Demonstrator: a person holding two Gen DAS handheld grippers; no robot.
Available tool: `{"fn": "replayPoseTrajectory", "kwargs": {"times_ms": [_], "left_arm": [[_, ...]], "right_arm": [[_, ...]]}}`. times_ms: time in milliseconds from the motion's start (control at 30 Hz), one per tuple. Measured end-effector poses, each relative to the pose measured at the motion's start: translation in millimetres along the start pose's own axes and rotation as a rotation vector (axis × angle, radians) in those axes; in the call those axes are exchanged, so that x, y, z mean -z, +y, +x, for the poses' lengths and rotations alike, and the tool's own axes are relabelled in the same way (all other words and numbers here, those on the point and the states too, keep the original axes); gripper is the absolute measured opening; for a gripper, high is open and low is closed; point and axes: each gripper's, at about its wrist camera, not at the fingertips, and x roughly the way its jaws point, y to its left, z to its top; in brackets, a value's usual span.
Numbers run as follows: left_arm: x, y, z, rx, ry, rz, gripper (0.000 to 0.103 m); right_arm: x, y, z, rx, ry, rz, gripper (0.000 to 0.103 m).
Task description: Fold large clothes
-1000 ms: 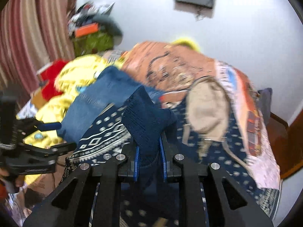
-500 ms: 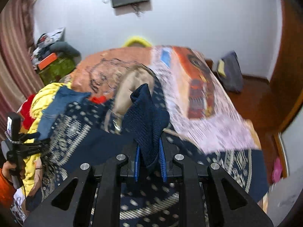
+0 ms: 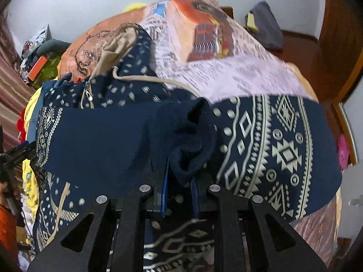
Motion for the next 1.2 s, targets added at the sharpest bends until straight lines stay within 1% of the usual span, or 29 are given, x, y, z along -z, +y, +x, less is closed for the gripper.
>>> {"fn": "replayPoseTrajectory", "kwargs": {"times_ms": [133, 200, 233, 300, 333, 400, 433, 500, 567, 667, 733, 767, 833, 933, 1000, 1133, 1200], "left_arm": [[-1.4, 0.4, -7.3, 0.005, 0.007, 0.002, 0.071], [-2.5, -0.1, -15.8, 0.014, -0.003, 0.003, 0.071], [-3.5, -0.7, -22.3, 0.024, -0.012, 0.007, 0.071], [-7.0, -3.8, -36.4, 0.042, -0.038, 0.018, 0.071], [-8.7, -6.1, -43.3, 0.049, -0.051, 0.025, 0.071], [-14.1, -14.7, -61.3, 0.071, -0.09, 0.045, 0.071], [-16.5, -18.9, -68.7, 0.098, -0.105, 0.07, 0.071], [-23.3, -32.6, -86.5, 0.133, -0.144, 0.089, 0.071], [-29.1, -45.7, -99.3, 0.167, -0.17, 0.102, 0.075], [-37.9, -74.9, -116.2, 0.241, -0.206, 0.13, 0.081], [-40.2, -92.7, -120.8, 0.279, -0.212, 0.147, 0.082], [-41.1, -105.4, -121.6, 0.307, -0.209, 0.161, 0.082], [-39.9, -123.5, -120.6, 0.336, -0.198, 0.185, 0.082], [-33.7, -157.7, -113.4, 0.364, -0.17, 0.23, 0.082], [-29.8, -177.2, -104.3, 0.391, -0.136, 0.252, 0.082], [-21.5, -205.0, -87.3, 0.41, -0.083, 0.286, 0.082], [-17.4, -214.0, -80.2, 0.418, -0.063, 0.297, 0.082]], "right_arm": [[-0.6, -4.6, -12.9, -0.003, 0.009, -0.015, 0.017], [-0.6, -8.7, -22.3, 0.018, 0.0, -0.029, 0.024], [-1.3, -9.0, -30.3, 0.043, -0.012, -0.049, 0.026], [-3.0, -10.5, -44.8, 0.085, -0.046, -0.082, 0.041], [-3.7, -11.3, -55.0, 0.106, -0.074, -0.096, 0.045], [-6.3, -14.1, -74.2, 0.142, -0.13, -0.107, 0.062], [-7.0, -17.3, -84.9, 0.155, -0.159, -0.106, 0.065], [-7.9, -26.0, -106.7, 0.182, -0.212, -0.095, 0.075], [-10.1, -33.4, -120.5, 0.201, -0.244, -0.086, 0.078], [-6.5, -50.6, -137.7, 0.238, -0.276, -0.068, 0.082], [-2.5, -59.5, -139.6, 0.258, -0.274, -0.052, 0.082], [-0.3, -65.7, -138.1, 0.267, -0.264, -0.04, 0.082], [6.9, -81.0, -131.9, 0.268, -0.236, -0.005, 0.082], [19.4, -107.7, -116.4, 0.228, -0.181, 0.081, 0.082], [27.8, -123.2, -105.4, 0.193, -0.147, 0.14, 0.082], [42.2, -154.6, -80.1, 0.104, -0.084, 0.281, 0.082], [47.4, -172.1, -68.0, 0.055, -0.065, 0.372, 0.082]]}}
